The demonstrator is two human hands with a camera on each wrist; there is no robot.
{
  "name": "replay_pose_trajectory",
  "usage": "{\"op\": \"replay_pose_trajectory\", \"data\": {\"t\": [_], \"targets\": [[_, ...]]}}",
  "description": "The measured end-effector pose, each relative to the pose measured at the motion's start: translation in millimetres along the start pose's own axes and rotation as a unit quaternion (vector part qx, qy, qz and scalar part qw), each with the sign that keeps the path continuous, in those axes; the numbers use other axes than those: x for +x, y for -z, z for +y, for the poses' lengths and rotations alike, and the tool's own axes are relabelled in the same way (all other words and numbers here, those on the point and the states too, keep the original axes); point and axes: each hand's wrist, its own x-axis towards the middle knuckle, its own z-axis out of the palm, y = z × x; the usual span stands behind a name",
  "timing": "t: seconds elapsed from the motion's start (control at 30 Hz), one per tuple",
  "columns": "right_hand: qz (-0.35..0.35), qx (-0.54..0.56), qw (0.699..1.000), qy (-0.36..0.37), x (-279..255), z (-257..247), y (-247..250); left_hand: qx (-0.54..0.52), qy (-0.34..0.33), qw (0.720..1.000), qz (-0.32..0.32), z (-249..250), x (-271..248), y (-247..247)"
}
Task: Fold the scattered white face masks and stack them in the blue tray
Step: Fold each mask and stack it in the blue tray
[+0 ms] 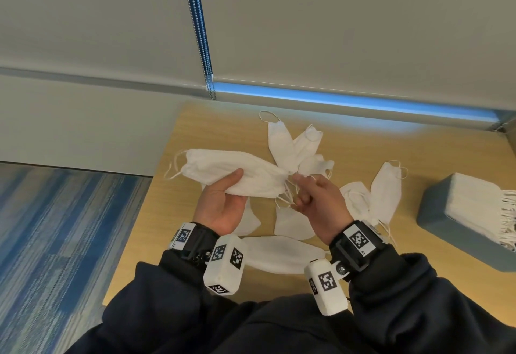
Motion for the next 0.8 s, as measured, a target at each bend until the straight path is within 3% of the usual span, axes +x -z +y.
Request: {"op": "replay_pose_trajectory", "data": {"t": [0.13, 0.23, 0.33, 0.4, 0.47, 0.67, 0.8], "targets": [[-0.01, -0.195, 0.981, 0.022, -1.7, 4.8, 2.8, 0.001, 0.006, 1.0, 0.0, -0.2, -4.7, 2.5], [0.027, -0.215, 0.976, 0.02, -2.8, 5.3, 9.7, 0.015, 0.006, 1.0, 0.021, 1.6, -8.7, 8.4], [0.039, -0.011, 0.999, -0.037, 0.0, -1.3, 22.1, 0.026, 0.001, 0.997, 0.076, 5.9, -9.4, 19.8], [0.034, 0.157, 0.985, -0.068, 3.1, -10.0, 31.5, 0.03, -0.001, 0.993, 0.115, 10.7, -8.4, 28.9], [0.045, 0.196, 0.977, -0.071, 3.9, -21.0, 38.3, 0.031, -0.012, 0.99, 0.136, 17.4, -7.9, 37.1], [0.038, 0.031, 0.996, -0.077, -1.4, -35.5, 66.9, 0.159, -0.071, 0.976, 0.129, 54.0, -11.4, 44.5], [-0.011, -0.062, 0.993, -0.102, -12.3, -41.0, 83.6, 0.209, -0.039, 0.974, 0.077, 84.0, -13.4, 37.9]]}}
